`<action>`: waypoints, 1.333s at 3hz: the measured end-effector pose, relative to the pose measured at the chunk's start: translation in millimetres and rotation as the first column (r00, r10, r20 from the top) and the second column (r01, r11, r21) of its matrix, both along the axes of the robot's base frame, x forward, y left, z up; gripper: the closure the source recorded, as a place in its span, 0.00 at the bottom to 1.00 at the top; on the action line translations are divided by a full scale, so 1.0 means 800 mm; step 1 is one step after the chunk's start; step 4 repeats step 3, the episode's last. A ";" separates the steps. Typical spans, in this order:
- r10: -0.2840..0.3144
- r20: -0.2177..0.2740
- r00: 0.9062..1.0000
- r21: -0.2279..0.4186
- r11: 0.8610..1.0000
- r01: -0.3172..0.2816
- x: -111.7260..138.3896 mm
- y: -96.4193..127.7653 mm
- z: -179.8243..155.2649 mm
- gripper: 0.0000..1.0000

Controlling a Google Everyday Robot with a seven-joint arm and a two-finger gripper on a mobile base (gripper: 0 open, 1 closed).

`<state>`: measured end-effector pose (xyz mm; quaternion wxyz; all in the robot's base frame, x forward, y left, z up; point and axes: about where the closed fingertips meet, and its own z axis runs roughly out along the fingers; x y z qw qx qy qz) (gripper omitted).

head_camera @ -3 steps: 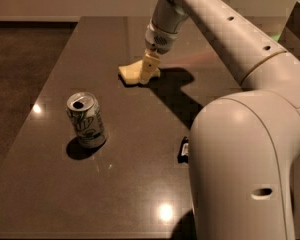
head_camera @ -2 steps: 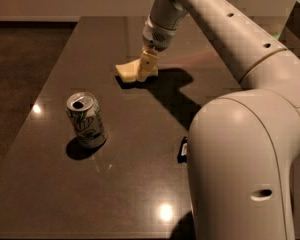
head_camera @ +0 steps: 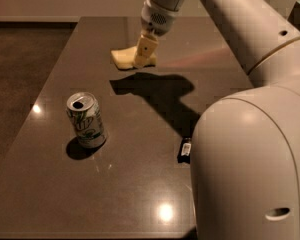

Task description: Pick sponge

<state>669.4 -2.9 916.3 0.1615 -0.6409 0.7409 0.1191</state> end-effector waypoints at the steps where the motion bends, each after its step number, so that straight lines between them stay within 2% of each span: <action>1: 0.008 0.044 0.999 0.008 1.000 -0.008 -0.010 0.001 0.043 1.00; 2: 0.010 0.090 0.996 0.020 1.000 -0.012 -0.013 0.001 0.079 1.00; 4: 0.002 0.109 0.994 0.036 0.999 -0.006 -0.003 0.009 0.076 1.00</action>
Offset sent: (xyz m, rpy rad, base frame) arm -0.0380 -0.0200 0.0976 -0.0290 -0.0515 0.0430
